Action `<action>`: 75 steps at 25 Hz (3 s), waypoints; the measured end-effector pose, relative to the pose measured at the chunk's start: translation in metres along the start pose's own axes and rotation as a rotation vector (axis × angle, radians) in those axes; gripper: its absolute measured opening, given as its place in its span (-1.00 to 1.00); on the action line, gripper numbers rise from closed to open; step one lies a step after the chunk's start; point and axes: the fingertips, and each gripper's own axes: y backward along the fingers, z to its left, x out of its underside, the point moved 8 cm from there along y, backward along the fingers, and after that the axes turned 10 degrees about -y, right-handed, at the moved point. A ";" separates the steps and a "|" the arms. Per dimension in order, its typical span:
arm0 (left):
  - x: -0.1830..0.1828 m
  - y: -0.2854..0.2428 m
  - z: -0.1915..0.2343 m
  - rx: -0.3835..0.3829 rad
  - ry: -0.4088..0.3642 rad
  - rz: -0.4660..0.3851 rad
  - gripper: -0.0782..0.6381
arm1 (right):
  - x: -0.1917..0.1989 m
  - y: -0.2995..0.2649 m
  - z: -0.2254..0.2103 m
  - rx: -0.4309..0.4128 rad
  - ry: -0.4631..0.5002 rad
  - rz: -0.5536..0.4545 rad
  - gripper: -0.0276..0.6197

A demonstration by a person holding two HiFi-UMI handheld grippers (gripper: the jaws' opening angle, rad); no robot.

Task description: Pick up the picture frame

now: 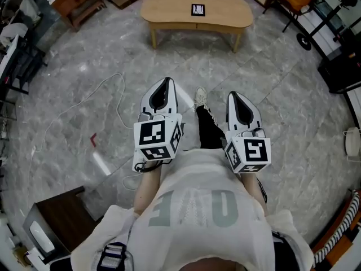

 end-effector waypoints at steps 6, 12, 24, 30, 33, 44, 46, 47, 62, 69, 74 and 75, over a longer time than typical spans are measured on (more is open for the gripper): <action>-0.011 -0.048 0.011 -0.014 -0.026 -0.064 -0.76 | -0.015 -0.051 -0.022 -0.071 0.043 -0.050 -0.90; -0.008 -0.116 0.025 -0.006 -0.075 -0.009 -0.76 | -0.017 -0.130 -0.045 -0.124 0.061 -0.005 -0.90; -0.013 -0.281 0.056 0.030 -0.060 -0.007 -0.76 | -0.029 -0.259 -0.113 -0.002 0.105 -0.017 -0.90; 0.001 -0.328 0.062 0.049 0.005 0.058 -0.76 | -0.023 -0.309 -0.134 -0.008 0.056 0.057 -0.90; 0.003 -0.356 0.064 0.035 0.028 0.093 -0.76 | -0.026 -0.338 -0.146 -0.014 0.020 0.084 -0.90; -0.045 -0.470 0.088 0.024 -0.001 0.161 -0.76 | -0.063 -0.457 -0.196 -0.043 -0.072 0.164 -0.90; -0.058 -0.494 0.100 0.015 -0.006 0.158 -0.76 | -0.070 -0.480 -0.204 -0.042 -0.067 0.189 -0.90; -0.064 -0.506 0.106 0.009 -0.009 0.161 -0.76 | -0.073 -0.491 -0.207 -0.042 -0.064 0.200 -0.90; -0.123 -0.605 0.160 0.001 0.016 0.050 -0.76 | -0.148 -0.610 -0.219 -0.040 -0.026 0.077 -0.90; -0.137 -0.636 0.206 0.049 0.023 0.011 -0.76 | -0.168 -0.642 -0.195 0.014 -0.018 0.035 -0.90; -0.145 -0.653 0.225 0.078 0.003 -0.003 -0.76 | -0.174 -0.661 -0.188 0.042 -0.040 0.016 -0.90; -0.144 -0.655 0.228 0.087 0.004 -0.002 -0.76 | -0.173 -0.664 -0.187 0.050 -0.051 0.018 -0.90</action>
